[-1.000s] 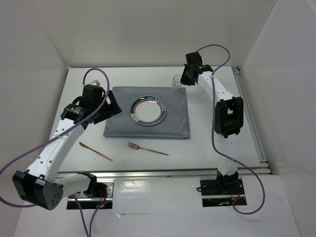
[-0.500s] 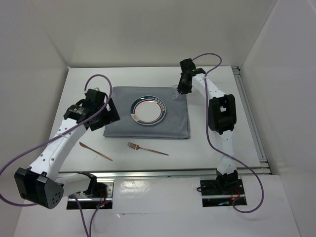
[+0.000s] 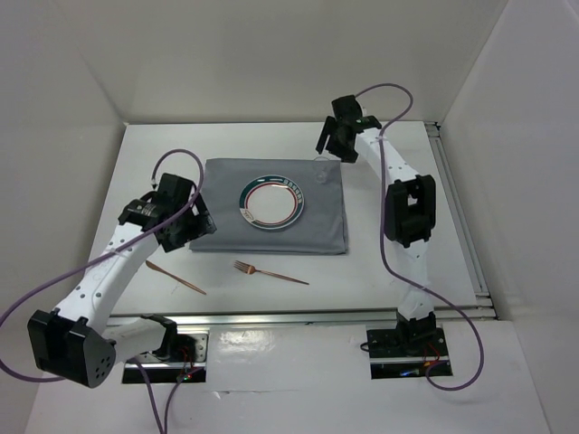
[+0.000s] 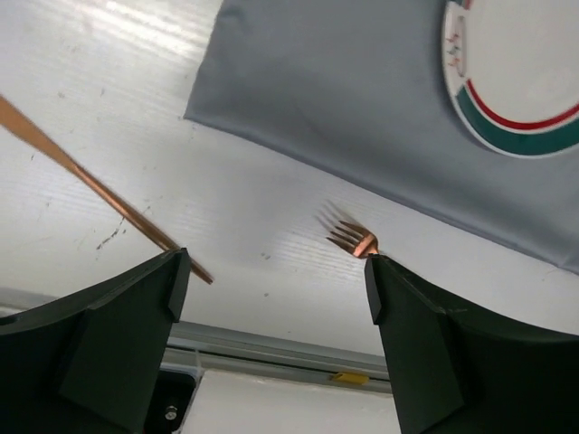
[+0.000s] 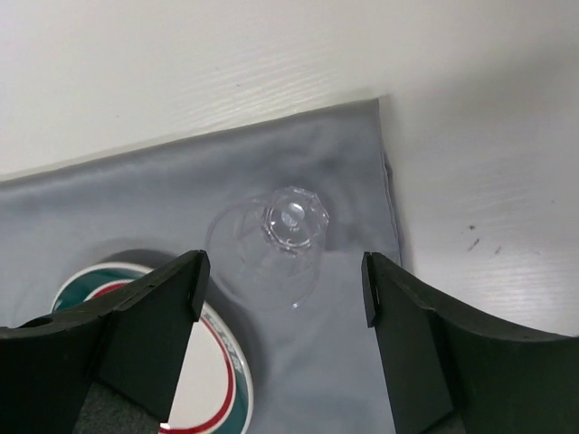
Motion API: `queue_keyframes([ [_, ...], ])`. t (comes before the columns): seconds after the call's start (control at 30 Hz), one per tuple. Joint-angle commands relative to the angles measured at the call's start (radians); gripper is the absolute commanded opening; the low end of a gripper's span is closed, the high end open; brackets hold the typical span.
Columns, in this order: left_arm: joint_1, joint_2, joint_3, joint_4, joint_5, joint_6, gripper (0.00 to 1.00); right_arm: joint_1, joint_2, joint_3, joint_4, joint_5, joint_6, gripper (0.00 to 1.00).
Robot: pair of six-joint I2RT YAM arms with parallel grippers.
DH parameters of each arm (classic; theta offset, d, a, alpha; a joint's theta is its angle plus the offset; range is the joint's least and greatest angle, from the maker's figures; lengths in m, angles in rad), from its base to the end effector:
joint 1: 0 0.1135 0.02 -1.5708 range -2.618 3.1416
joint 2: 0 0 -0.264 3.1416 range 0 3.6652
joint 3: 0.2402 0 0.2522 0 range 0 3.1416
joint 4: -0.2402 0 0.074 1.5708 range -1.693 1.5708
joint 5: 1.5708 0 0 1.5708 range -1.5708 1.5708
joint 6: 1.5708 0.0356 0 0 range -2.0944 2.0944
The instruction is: Set the dinner table for one person
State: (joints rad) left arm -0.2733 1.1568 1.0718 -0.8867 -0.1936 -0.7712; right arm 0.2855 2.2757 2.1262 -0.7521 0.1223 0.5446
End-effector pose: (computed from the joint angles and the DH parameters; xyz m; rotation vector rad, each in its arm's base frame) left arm 0.2179 -0.0540 0.3042 -0.6951 2.4272 -0.1764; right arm 0.4906 0.1395 0.2517 0.3718 2.4465 0.2082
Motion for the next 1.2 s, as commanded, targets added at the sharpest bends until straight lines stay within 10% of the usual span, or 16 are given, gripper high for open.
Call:
queue_keyframes([
  [0.0, 0.057, -0.029, -0.052, -0.076, -0.059, -0.075, 0.95, 0.007, -0.201, -0.034, 0.017, 0.033, -0.012, 0.81],
  [0.33, 0.178, 0.029, -0.208, -0.129, -0.030, -0.316, 0.82, 0.017, -0.683, -0.558, 0.201, -0.038, -0.021, 0.82],
  [0.87, 0.276, 0.201, -0.372, 0.086, 0.005, -0.396, 0.67, 0.008, -0.854, -0.822, 0.206, -0.099, -0.031, 0.83],
  [1.07, 0.299, 0.296, -0.424, 0.158, 0.046, -0.418, 0.46, 0.007, -0.872, -0.831, 0.197, -0.099, -0.031, 0.83],
  [1.17, 0.309, 0.310, -0.449, 0.167, 0.057, -0.418, 0.12, 0.007, -0.872, -0.831, 0.188, -0.089, -0.031, 0.83],
])
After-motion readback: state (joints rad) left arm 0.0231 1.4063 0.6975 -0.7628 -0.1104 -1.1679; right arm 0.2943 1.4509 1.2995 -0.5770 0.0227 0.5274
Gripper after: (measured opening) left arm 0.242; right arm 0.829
